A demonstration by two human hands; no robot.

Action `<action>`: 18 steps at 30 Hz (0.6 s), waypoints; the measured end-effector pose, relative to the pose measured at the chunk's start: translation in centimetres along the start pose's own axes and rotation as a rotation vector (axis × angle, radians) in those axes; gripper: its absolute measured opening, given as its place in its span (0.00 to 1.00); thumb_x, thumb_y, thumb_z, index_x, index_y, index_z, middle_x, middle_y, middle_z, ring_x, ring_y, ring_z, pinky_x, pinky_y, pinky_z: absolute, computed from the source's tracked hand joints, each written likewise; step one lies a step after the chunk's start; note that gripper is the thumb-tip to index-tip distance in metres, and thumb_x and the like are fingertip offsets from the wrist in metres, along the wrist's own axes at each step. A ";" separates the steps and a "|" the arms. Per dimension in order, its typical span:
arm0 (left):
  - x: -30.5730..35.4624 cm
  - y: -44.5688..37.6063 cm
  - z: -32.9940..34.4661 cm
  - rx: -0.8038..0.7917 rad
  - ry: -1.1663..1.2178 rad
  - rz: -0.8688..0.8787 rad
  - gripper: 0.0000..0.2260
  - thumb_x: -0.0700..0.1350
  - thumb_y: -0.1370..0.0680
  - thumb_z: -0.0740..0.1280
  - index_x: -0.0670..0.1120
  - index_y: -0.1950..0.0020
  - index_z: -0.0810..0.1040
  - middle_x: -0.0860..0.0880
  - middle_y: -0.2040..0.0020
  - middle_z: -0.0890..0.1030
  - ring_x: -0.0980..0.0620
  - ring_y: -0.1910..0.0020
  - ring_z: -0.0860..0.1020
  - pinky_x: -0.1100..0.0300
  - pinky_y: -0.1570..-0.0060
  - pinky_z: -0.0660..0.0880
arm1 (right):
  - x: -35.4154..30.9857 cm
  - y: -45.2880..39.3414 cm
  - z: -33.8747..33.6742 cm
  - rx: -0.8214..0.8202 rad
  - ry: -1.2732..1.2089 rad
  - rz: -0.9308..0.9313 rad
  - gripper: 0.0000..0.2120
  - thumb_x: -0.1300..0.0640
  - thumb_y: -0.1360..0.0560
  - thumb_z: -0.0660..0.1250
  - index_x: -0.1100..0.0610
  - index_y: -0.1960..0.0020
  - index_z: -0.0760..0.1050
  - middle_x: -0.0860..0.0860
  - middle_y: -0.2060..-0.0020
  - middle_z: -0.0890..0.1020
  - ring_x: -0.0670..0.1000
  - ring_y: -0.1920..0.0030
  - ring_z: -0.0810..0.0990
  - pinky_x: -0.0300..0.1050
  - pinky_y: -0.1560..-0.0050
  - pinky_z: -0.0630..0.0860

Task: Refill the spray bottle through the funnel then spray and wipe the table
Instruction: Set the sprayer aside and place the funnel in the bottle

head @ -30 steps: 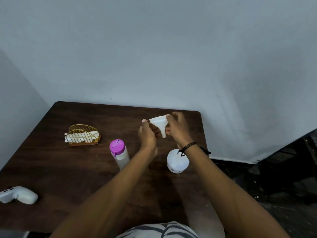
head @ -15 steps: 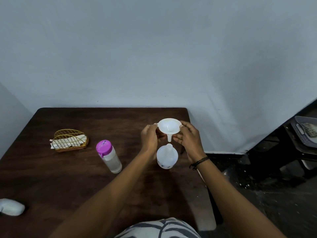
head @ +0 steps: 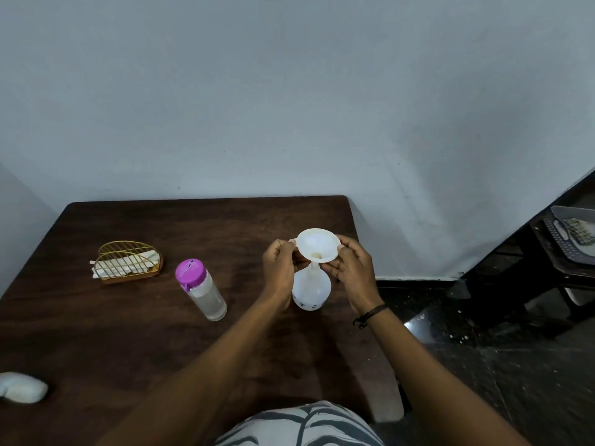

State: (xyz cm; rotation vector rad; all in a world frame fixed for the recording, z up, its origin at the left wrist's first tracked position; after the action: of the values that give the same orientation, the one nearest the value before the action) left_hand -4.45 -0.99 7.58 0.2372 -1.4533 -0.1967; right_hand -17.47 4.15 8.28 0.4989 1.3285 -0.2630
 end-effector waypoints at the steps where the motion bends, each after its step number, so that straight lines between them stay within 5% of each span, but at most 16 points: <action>1: -0.1 0.0 -0.1 0.003 -0.008 0.008 0.11 0.43 0.21 0.64 0.37 0.59 0.76 0.42 0.60 0.81 0.46 0.57 0.80 0.50 0.58 0.79 | 0.2 -0.1 0.0 0.002 0.006 0.002 0.11 0.62 0.18 0.59 0.54 0.42 0.78 0.53 0.42 0.81 0.55 0.44 0.82 0.46 0.52 0.83; 5: -0.9 0.3 -0.5 0.003 -0.040 0.020 0.11 0.42 0.20 0.64 0.36 0.59 0.76 0.43 0.63 0.79 0.48 0.60 0.78 0.57 0.63 0.78 | 1.3 -0.3 -0.2 0.019 0.043 0.023 0.12 0.62 0.19 0.59 0.55 0.40 0.78 0.53 0.41 0.80 0.55 0.42 0.81 0.46 0.52 0.83; 10: -1.8 0.6 -0.8 -0.021 -0.023 -0.017 0.12 0.44 0.19 0.63 0.36 0.54 0.79 0.41 0.61 0.80 0.46 0.59 0.80 0.50 0.56 0.81 | 2.0 0.0 -0.4 -0.003 0.096 0.007 0.12 0.62 0.18 0.58 0.51 0.43 0.77 0.45 0.47 0.80 0.53 0.42 0.80 0.42 0.53 0.83; 18: -1.9 0.9 -0.9 -0.014 -0.035 -0.015 0.15 0.49 0.18 0.61 0.39 0.53 0.80 0.41 0.60 0.80 0.46 0.59 0.80 0.46 0.52 0.81 | 2.4 -0.3 -0.9 0.040 0.140 0.005 0.10 0.58 0.19 0.60 0.51 0.41 0.77 0.48 0.44 0.81 0.50 0.43 0.81 0.46 0.48 0.83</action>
State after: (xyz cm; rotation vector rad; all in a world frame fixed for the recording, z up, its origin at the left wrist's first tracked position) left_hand -3.75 0.44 5.96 0.2337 -1.4850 -0.2240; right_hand -17.85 4.55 5.73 0.5627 1.4602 -0.2544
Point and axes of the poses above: each hand's wrist, its own y-axis away from the middle knuckle, its own z-axis out of the palm, x = y × z, the point moved 1 cm from there along -y, towards the middle knuckle
